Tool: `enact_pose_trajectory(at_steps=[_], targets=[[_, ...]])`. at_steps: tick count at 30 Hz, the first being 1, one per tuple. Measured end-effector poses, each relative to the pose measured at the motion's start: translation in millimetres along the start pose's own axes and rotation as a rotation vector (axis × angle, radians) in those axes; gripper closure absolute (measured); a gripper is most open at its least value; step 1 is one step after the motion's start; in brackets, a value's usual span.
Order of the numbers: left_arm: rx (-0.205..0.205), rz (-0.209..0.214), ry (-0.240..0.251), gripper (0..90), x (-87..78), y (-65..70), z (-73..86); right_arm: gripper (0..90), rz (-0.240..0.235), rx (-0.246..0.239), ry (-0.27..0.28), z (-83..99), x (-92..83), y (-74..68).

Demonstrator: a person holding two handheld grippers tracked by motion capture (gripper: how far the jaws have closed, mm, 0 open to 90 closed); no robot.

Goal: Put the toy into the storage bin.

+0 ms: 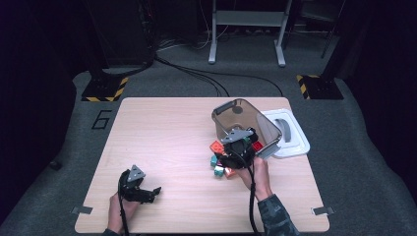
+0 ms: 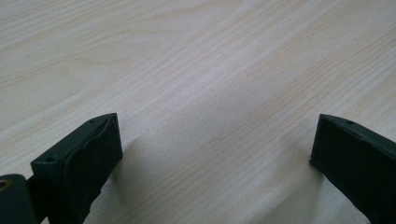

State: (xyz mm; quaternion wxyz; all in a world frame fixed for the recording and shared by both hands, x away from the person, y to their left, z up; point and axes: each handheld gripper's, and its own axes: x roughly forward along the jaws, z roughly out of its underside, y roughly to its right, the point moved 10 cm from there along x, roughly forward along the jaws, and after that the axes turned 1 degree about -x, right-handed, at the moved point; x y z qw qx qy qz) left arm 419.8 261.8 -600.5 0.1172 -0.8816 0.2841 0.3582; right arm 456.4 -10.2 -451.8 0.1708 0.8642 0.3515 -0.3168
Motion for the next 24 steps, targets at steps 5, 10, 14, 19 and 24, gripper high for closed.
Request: enact_pose_trajectory(at_steps=[5, 10, 14, 19, 24], targets=[[-0.007, -0.003, 0.005, 1.8, 0.3, -0.1, -0.4, 58.6, 0.011, -0.004, 0.027, -12.6, -7.0, 9.5], [-0.007, -0.006, 0.008, 1.8, 0.6, -0.3, -0.7, 58.6, 0.028, -0.003, 0.036, -23.7, -15.7, 18.8], [-0.006, -0.006, 0.007, 1.9, 0.4, -0.5, -0.6, 58.6, 0.04, 0.007, 0.048, -30.1, -21.2, 26.0], [-0.003, -0.007, 0.007, 2.1, 0.3, -0.8, -0.6, 58.6, 0.077, 0.023, 0.055, -36.5, -32.5, 47.3], [-0.006, -0.006, 0.008, 2.1, 0.3, -0.7, -0.6, 58.6, 0.108, 0.055, 0.069, -36.5, -39.0, 65.9]])
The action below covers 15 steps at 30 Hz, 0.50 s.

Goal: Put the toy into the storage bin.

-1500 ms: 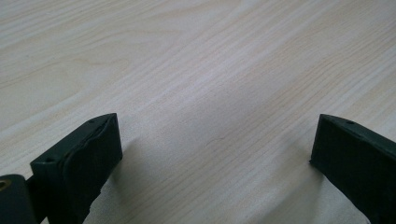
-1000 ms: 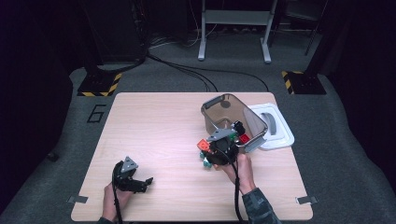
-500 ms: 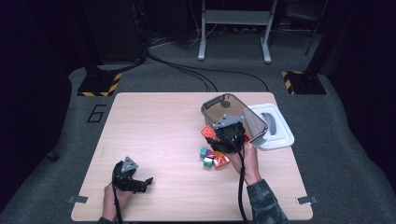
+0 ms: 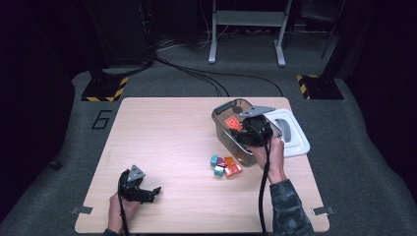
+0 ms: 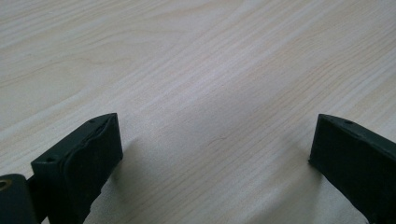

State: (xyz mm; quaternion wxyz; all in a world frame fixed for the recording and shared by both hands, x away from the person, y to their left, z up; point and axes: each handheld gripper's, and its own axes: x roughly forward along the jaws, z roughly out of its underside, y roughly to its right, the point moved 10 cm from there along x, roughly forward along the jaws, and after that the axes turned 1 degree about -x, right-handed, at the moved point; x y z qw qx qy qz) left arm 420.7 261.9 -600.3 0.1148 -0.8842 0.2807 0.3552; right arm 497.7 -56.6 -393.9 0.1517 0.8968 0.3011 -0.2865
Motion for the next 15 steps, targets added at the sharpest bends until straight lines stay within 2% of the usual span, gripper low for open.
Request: enact_pose_trajectory(at_steps=[1, 2, 4, 5, 7, 15], targets=[[0.0, 0.0, 0.0, 2.1, 0.0, 0.0, 0.0, 58.6, 0.0, 0.0, 0.0, 0.0, 0.0, 0.0], [0.0, 0.0, 0.0, 2.2, 0.0, -0.1, 0.0, 58.6, 0.011, 0.019, -0.003, 1.2, -1.1, 6.7], [0.001, 0.0, 0.0, 2.1, 0.0, -0.1, 0.0, 58.6, 0.019, 0.024, -0.008, 2.9, -1.7, 11.9], [-0.003, 0.001, -0.002, 2.2, -0.1, 0.3, 0.2, 58.6, 0.023, 0.041, -0.01, 3.6, -1.7, 12.8], [-0.003, 0.002, 0.001, 2.2, 0.0, 0.3, 0.0, 58.6, 0.028, 0.045, -0.01, 4.6, -1.7, 15.4], [0.0, 0.003, 0.0, 2.2, 0.0, 0.2, 0.0, 58.6, 0.048, 0.095, -0.05, 20.5, -1.1, 30.6]])
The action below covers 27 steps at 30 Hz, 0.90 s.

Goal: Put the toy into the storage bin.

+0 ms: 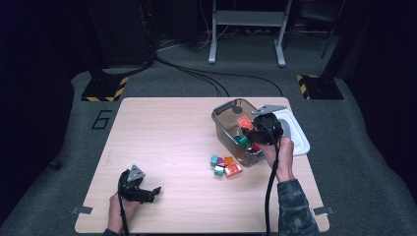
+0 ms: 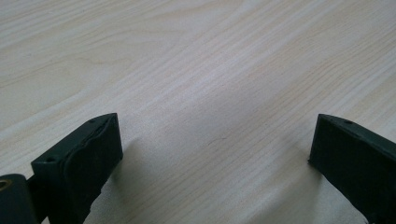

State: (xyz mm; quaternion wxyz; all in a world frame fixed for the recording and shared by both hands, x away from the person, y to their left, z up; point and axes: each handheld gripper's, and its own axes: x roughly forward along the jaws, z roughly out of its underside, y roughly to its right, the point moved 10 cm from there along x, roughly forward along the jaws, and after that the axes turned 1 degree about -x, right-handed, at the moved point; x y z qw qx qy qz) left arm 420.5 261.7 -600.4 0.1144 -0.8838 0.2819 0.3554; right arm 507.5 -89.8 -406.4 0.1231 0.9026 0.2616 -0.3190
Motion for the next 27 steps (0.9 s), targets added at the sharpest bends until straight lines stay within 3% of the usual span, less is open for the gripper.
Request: enact_pose_trajectory(at_steps=[8, 17, 27], targets=[[-0.008, -0.002, 0.002, 2.3, 0.1, 0.4, 0.0, 58.6, -0.009, 0.022, -0.057, 20.4, 8.0, 8.6], [-0.006, -0.002, 0.002, 2.3, 0.0, 0.3, -0.1, 58.5, -0.018, 0.052, -0.13, 45.4, 12.9, 9.1], [-0.007, -0.002, 0.002, 2.3, 0.1, 0.4, 0.0, 58.3, -0.035, 0.051, -0.181, 55.4, 11.2, 5.0]])
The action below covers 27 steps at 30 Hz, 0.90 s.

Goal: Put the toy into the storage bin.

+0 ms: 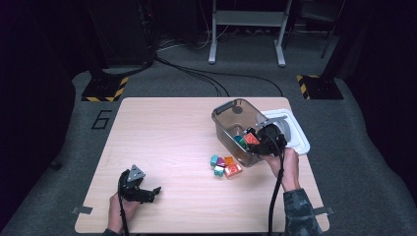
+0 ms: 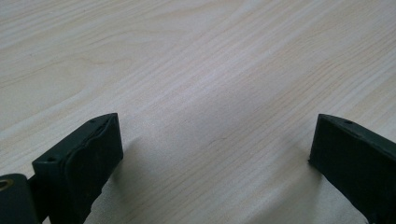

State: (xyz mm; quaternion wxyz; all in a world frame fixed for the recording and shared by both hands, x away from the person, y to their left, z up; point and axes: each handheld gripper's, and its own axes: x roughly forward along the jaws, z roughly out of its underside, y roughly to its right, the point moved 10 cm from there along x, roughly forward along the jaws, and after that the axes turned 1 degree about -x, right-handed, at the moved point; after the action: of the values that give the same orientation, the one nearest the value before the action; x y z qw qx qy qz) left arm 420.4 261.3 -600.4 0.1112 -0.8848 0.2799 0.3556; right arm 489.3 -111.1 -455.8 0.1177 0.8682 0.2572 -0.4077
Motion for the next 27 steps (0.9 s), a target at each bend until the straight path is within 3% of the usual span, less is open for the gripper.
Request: enact_pose_trajectory(at_steps=[13, 21, 24, 26, 27], targets=[[-0.001, -0.001, 0.0, 2.3, 0.0, 0.0, 0.0, 57.1, -0.017, 0.019, -0.024, 6.5, -4.4, -3.0], [-0.003, 0.0, 0.001, 2.3, 0.0, 0.2, 0.0, 41.6, -0.008, 0.035, -0.023, 9.5, -6.7, -0.9], [-0.001, -0.002, 0.0, 2.3, 0.0, 0.0, 0.0, 29.9, -0.004, 0.018, 0.018, 6.1, -10.2, -6.6], [0.0, -0.002, 0.0, 2.3, 0.0, -0.1, 0.0, 27.5, -0.003, 0.018, 0.023, 5.3, -11.3, -9.0], [-0.004, 0.0, 0.001, 2.3, 0.1, 0.3, 0.0, 23.0, -0.011, 0.006, 0.051, 1.7, -14.1, -18.0]])
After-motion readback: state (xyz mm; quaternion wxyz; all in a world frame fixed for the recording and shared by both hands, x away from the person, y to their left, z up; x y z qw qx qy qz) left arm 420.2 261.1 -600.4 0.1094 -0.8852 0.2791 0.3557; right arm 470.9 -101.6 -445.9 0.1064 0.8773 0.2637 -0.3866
